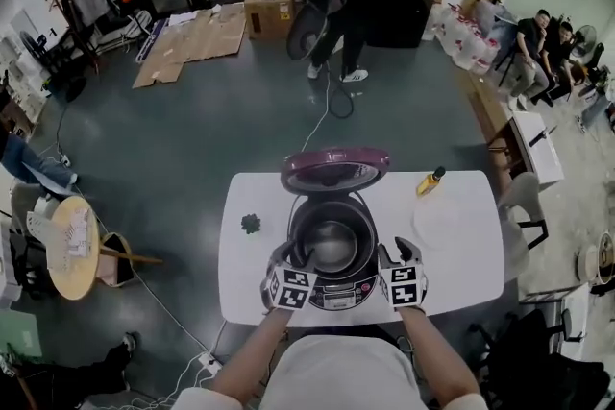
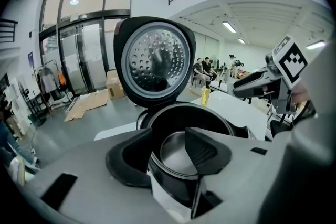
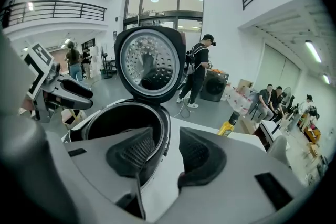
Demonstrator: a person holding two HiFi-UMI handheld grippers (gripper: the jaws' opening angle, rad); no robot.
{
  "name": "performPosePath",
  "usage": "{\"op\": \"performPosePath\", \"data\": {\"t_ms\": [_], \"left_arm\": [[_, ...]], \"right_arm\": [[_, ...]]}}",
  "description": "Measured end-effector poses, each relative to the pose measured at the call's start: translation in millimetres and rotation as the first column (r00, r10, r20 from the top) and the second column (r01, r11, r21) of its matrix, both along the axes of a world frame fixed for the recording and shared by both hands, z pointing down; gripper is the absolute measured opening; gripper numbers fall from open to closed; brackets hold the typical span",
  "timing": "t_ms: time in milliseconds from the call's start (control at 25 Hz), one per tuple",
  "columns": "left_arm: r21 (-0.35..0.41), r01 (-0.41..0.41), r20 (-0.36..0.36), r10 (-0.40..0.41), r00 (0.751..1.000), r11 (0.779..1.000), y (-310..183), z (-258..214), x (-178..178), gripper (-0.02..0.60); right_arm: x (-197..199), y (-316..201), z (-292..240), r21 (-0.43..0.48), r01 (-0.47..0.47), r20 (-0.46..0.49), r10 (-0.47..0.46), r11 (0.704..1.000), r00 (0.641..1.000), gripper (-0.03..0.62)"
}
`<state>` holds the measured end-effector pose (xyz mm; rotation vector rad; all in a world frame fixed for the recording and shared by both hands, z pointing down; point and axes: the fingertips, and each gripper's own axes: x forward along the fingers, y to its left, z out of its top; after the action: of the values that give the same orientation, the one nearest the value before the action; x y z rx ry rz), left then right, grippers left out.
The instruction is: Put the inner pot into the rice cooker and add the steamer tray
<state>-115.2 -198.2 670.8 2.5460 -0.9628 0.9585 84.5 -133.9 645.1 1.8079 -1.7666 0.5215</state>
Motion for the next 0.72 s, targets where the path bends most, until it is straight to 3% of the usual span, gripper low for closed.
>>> {"op": "performPosePath", "data": {"t_ms": [400,720], "left_arm": [[0.017,-0.105,-0.051,0.105,0.993,0.994,16,-25,25,0.227],[0.027,-0.170,-0.068,0.171,0.983,0.985,29,-30,61,0.229]], "right_arm": [[9,27,-34,0.082,-0.073,0.004,0.072,0.994,0.997,0.175],[36,53,-32,0.098,-0.144,0.007,0.144,0.985,0.990,0.175]]}}
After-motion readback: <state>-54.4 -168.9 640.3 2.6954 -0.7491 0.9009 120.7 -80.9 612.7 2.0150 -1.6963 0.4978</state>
